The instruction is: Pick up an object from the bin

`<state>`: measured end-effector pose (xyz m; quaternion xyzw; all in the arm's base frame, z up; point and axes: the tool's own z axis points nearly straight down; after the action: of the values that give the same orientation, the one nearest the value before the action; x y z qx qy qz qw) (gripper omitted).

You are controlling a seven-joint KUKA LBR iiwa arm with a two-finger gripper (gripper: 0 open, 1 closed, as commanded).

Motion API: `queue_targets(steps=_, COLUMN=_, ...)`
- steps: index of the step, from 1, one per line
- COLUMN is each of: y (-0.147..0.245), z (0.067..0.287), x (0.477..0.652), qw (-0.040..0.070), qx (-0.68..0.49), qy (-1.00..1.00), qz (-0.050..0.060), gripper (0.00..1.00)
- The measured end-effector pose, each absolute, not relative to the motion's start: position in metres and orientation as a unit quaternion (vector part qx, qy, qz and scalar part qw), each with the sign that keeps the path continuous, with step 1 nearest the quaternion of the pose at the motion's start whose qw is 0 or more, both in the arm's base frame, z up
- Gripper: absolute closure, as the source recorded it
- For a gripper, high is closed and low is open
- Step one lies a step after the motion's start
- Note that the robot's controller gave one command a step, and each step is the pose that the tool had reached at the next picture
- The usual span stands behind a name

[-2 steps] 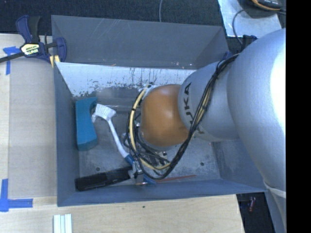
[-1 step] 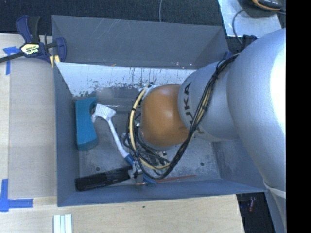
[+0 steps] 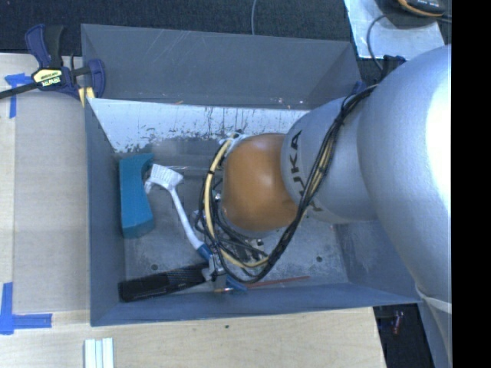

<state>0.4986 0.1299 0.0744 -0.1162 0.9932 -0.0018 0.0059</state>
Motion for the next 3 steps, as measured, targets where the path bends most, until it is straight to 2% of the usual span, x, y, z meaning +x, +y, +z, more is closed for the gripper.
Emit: queue_targets(steps=3, y=0.1297, z=0.0744, x=0.4988, qw=0.006, qx=-0.116, qy=0.993, qz=-0.002, gripper=1.00)
